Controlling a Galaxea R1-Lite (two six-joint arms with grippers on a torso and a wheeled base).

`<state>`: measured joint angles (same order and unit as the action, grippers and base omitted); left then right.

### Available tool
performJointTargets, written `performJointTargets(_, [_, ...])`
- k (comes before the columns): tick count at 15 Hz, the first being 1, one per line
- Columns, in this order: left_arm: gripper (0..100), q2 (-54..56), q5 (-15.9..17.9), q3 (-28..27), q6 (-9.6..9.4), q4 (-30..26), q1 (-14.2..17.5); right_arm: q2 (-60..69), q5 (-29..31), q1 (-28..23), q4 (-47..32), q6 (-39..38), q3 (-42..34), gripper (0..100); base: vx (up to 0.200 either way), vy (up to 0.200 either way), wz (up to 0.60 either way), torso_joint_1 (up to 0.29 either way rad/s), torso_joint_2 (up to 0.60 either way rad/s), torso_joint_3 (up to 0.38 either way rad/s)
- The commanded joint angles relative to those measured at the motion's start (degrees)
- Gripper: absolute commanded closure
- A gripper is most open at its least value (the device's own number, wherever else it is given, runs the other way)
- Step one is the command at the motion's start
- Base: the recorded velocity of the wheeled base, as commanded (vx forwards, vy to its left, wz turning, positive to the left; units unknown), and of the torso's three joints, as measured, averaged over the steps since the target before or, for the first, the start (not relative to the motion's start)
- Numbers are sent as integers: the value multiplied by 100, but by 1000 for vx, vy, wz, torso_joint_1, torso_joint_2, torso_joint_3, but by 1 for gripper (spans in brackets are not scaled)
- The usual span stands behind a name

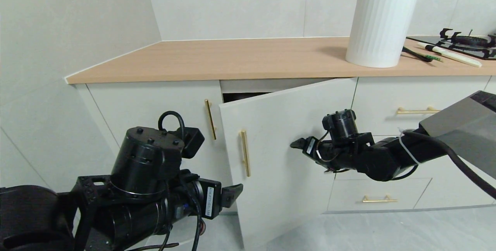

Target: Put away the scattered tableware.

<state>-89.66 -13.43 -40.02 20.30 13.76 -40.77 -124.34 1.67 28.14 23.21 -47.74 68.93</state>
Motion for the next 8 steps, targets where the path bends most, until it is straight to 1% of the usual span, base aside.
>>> performJointTargets(1, [0, 10, -1, 3, 1, 4, -2, -239, 220, -1, 34, -262, 376, 0, 0, 0, 0, 0, 0, 0])
performJointTargets(3, [0, 10, -1, 3, 1, 4, -2, -635, 826, -10, 26, -482, 886, 0, 0, 0, 0, 0, 0, 0])
performJointTargets(5, [0, 10, -10, 3, 1, 4, -2, -846, 1151, -19, 26, -500, 1105, 0, 0, 0, 0, 0, 0, 0])
performJointTargets(8, [0, 1, -72, 3, 1, 4, -2, -925, 1248, -80, 26, -614, 1264, 0, 0, 0, 0, 0, 0, 0])
